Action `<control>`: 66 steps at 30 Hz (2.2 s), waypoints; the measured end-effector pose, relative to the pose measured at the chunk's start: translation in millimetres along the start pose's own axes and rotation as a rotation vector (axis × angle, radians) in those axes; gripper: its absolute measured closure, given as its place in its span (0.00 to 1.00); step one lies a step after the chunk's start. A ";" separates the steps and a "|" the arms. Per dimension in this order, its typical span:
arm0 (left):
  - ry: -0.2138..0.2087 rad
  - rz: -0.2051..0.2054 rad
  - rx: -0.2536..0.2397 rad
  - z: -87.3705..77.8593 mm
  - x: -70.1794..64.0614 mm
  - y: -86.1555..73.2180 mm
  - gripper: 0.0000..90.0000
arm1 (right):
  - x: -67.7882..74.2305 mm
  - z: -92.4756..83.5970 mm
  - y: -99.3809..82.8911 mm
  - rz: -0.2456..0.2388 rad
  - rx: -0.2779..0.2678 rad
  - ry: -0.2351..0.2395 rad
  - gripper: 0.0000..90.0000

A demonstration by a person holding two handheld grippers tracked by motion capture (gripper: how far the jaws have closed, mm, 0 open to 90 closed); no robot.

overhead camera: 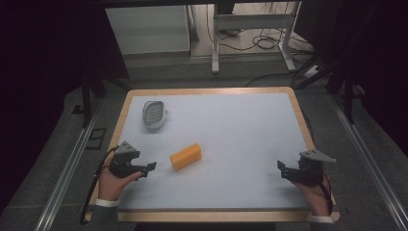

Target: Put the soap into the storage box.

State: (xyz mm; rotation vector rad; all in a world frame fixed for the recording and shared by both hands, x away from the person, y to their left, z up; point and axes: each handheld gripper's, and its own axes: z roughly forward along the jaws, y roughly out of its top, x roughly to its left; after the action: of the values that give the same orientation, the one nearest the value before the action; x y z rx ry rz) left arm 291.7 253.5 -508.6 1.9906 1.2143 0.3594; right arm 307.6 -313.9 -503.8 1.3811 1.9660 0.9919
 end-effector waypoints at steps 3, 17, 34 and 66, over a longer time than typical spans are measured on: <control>0.005 -0.002 0.003 0.5 0.1 -0.4 0.17 | -2.0 0.4 -0.1 -0.004 0.003 0.001 0.08; -0.011 0.008 -0.007 -6.9 -3.4 0.9 0.21 | -7.2 -7.2 -2.5 -0.003 -0.014 0.003 0.08; -0.028 0.050 0.031 -18.9 -4.6 10.7 0.24 | -9.0 -11.3 -3.2 0.007 -0.011 -0.013 0.08; -0.067 0.175 0.158 -27.1 -33.2 68.9 0.24 | -13.3 -16.1 -2.5 0.009 -0.011 -0.008 0.08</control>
State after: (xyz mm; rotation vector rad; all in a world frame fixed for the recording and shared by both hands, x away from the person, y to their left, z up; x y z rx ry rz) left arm 302.8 220.2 -435.5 2.2347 1.0577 0.2872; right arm 298.3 -331.1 -496.2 1.3871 1.9469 0.9984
